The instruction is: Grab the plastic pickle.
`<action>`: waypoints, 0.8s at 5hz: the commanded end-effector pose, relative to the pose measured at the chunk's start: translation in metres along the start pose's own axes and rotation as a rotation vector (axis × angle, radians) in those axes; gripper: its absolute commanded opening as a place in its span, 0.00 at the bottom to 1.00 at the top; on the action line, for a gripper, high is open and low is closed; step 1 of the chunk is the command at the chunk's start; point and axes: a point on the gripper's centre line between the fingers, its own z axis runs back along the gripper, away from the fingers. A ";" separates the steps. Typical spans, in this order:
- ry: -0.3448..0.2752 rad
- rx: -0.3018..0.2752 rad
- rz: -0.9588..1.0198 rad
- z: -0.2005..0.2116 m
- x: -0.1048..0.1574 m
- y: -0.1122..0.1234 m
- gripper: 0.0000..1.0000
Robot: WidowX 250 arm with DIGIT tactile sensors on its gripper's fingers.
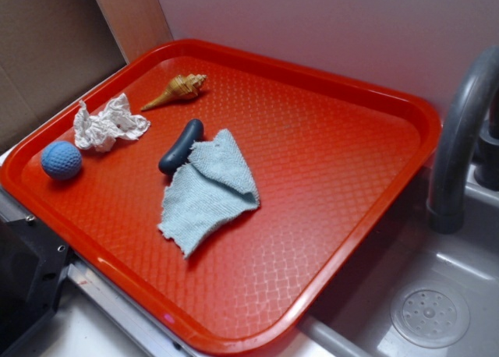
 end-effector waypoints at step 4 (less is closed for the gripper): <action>-0.091 -0.100 0.515 -0.147 0.071 0.025 1.00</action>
